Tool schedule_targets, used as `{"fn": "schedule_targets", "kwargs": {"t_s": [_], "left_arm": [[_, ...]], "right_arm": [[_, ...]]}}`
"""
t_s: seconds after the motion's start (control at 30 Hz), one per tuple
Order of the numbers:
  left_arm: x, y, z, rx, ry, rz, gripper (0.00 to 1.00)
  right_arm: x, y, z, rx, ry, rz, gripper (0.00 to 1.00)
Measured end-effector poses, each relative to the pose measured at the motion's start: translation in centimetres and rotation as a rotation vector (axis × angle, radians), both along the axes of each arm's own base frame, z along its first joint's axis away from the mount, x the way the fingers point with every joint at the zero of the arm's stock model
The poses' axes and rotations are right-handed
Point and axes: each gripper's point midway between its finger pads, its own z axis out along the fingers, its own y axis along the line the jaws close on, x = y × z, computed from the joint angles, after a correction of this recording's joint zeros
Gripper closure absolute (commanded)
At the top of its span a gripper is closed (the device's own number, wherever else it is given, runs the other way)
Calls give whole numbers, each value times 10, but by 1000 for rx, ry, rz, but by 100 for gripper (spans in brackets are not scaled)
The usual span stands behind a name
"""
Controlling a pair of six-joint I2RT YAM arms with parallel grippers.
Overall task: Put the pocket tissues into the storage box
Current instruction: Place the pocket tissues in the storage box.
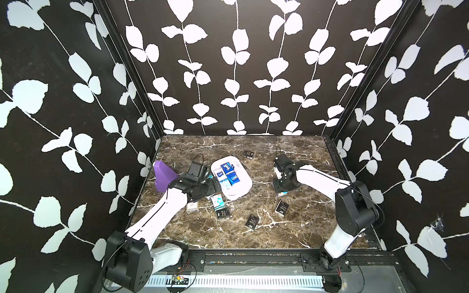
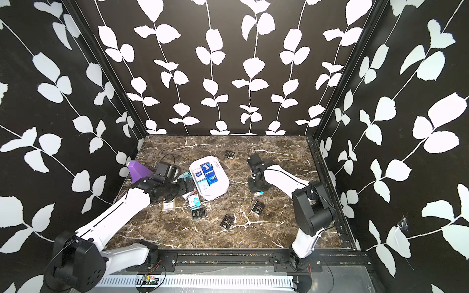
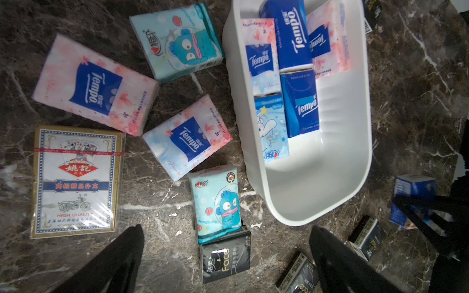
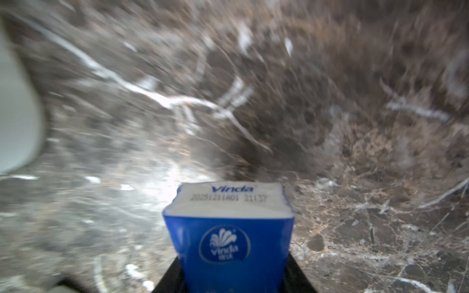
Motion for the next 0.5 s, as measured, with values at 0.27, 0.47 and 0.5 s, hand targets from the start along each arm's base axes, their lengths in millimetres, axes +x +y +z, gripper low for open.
{"fn": "schedule_targets", "kwargs": {"t_s": [0.27,0.47,0.5], "left_arm": [[-4,2,-9,0,18,13,1],[-1,1,-8,-5,6,14,1],[-1,1,-8,-8,4,16,1]], "right_arm": [[21,72,62,112,-135,73,58],[43,125,73,138,-164,146,58],[45,133,71,134,-164,161,58]]}}
